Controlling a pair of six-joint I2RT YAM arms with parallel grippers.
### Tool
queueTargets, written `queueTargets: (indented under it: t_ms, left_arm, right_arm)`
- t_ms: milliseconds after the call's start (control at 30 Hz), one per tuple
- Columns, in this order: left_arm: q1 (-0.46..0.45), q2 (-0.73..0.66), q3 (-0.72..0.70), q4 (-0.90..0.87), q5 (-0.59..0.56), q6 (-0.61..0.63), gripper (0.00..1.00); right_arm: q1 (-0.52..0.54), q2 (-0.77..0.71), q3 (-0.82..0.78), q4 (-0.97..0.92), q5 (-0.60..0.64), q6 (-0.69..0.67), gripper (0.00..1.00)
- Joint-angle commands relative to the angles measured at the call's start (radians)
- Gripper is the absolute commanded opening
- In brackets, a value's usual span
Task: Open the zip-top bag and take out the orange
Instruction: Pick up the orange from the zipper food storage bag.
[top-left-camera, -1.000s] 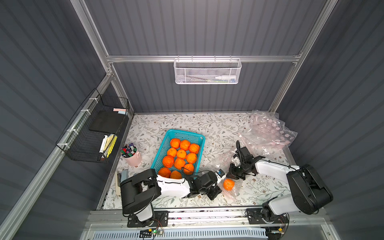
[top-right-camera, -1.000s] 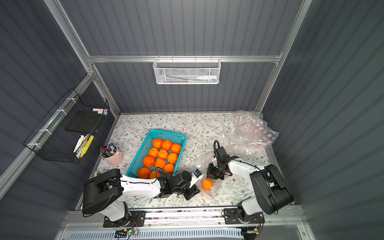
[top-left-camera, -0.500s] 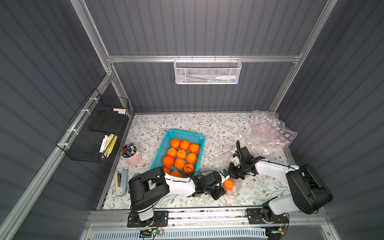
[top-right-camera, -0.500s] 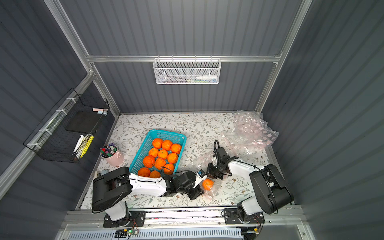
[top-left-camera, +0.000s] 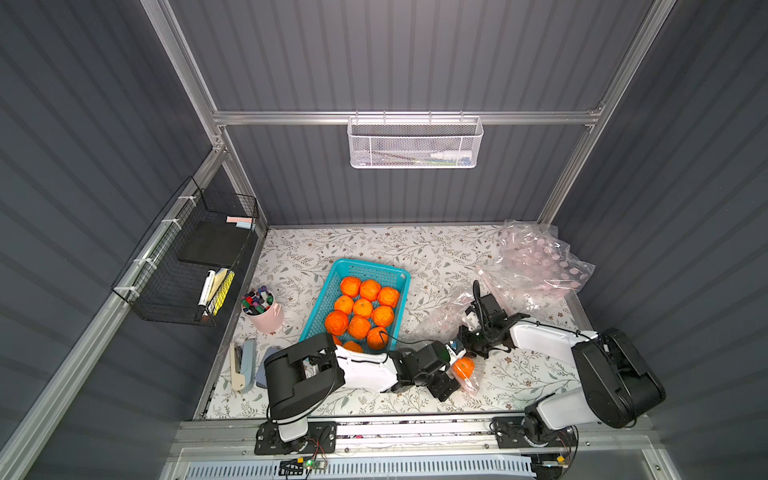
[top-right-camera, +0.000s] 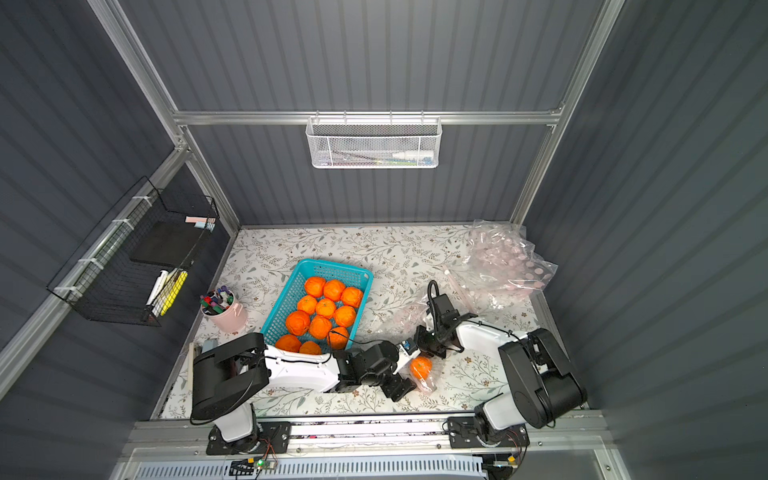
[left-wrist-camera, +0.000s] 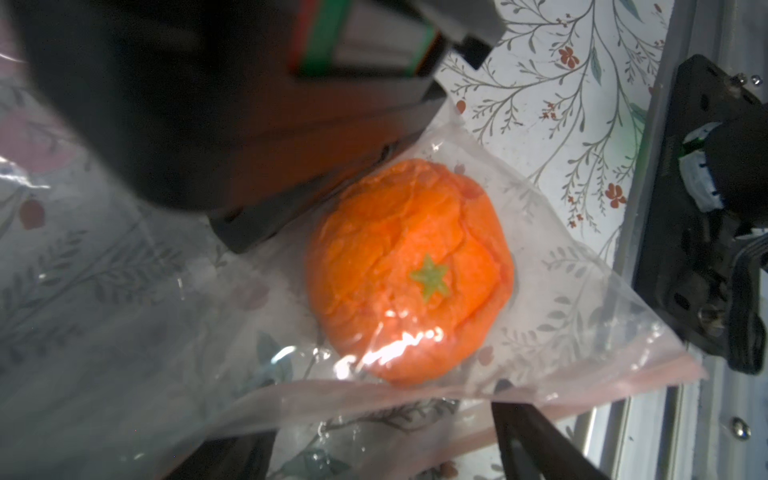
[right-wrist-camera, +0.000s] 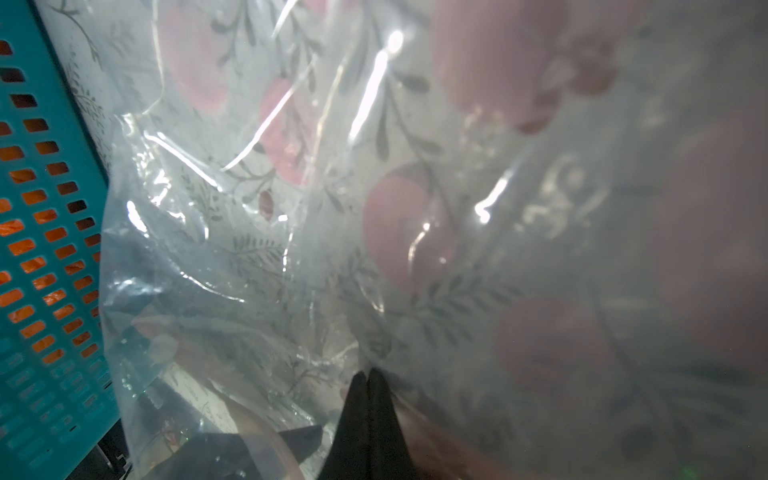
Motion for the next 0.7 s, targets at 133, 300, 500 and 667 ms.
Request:
queueTargets:
  t_ms: [133,300,500,667]
  left_arm:
    - [-0.005,-0.004,0.039,0.062,-0.054,0.025,0.86]
    - [-0.004,0.003,0.07,0.088,-0.059,0.052,0.87]
    - [-0.005,-0.014,0.051,0.142,-0.05,0.06,0.88]
    - [-0.004,0.021,0.068,0.137,-0.044,0.06,0.88]
  right_arm:
    - [0.006,0.036,-0.044,-0.077,0.081,0.017,0.02]
    - [0.006,0.024,-0.045,-0.082,0.084,0.019,0.02]
    - [0.007,0.016,-0.045,-0.082,0.078,0.023,0.02]
    - [0.006,0.011,-0.04,-0.088,0.078,0.023,0.02]
